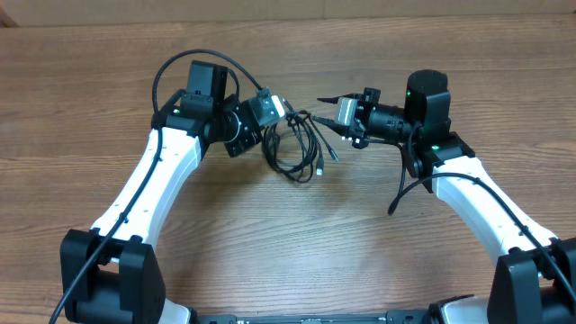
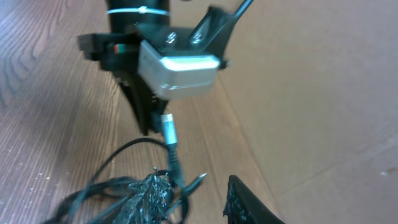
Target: Untangle cables
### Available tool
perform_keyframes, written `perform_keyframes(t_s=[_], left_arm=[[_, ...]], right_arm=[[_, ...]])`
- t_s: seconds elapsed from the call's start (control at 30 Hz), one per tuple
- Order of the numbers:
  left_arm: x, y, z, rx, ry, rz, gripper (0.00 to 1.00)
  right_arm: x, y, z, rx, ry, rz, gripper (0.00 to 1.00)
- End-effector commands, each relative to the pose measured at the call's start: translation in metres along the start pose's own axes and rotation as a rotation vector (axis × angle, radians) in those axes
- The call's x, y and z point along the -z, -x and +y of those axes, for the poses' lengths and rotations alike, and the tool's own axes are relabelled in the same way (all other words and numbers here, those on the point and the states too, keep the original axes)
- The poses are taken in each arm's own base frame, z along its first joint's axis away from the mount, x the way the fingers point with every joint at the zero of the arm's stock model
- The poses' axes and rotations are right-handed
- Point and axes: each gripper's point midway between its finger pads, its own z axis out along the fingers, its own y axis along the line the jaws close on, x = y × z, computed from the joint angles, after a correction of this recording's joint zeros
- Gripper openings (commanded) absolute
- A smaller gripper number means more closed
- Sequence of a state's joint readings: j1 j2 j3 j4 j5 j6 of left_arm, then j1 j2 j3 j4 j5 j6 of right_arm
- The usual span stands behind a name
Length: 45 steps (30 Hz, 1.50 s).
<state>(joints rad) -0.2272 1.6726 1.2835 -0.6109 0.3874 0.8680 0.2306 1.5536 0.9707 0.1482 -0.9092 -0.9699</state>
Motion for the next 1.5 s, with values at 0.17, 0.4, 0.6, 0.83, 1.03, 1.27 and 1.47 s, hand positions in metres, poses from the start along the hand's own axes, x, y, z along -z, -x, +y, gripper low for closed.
perform_keyframes(t_s=[0.17, 0.4, 0.6, 0.83, 1.03, 1.27, 1.47], left_arm=[[0.001, 0.027, 0.006, -0.143, 0.001, -0.134, 0.04], [-0.002, 0.046, -0.011, -0.339, -0.030, -0.193, 0.04], [-0.005, 0.067, -0.016, -0.427, -0.008, -0.244, 0.04], [-0.005, 0.066, -0.013, -0.426, 0.001, -0.238, 0.04], [-0.003, 0.061, -0.006, -0.413, 0.016, -0.227, 0.04], [0.005, 0.061, -0.004, -0.391, -0.013, -0.298, 0.04], [0.006, 0.065, -0.009, -0.394, -0.034, -0.321, 0.04]], right_arm=[[0.004, 0.005, 0.000, -0.010, 0.007, 0.006, 0.36], [0.004, 0.002, 0.004, -0.032, 0.020, 0.017, 0.40], [0.004, 0.001, 0.004, -0.036, 0.020, 0.023, 0.38], [0.004, -0.008, 0.001, -0.044, -0.004, 0.070, 0.31], [0.004, -0.010, 0.000, -0.044, -0.013, 0.083, 0.31], [0.005, -0.018, -0.005, -0.046, -0.041, 0.125, 0.33], [0.007, -0.027, -0.009, -0.027, -0.070, 0.177, 0.34]])
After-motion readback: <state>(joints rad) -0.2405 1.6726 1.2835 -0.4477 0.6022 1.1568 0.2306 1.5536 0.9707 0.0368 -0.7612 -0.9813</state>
